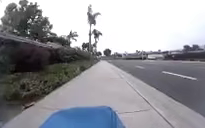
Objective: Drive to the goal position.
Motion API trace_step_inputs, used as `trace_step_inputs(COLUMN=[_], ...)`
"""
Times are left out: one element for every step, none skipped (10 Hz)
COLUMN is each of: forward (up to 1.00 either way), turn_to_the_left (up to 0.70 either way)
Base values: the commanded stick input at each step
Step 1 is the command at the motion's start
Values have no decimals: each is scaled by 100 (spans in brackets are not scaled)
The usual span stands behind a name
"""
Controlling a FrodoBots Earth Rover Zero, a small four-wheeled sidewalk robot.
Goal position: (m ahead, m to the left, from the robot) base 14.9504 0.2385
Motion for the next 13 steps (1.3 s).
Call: trace_step_inputs(forward=[100,100,100,100,100,100,100,100,100,100,100,100,100], turn_to_the_left=[0,0,0,0,0,0,0,0,0,0,0,0,12])
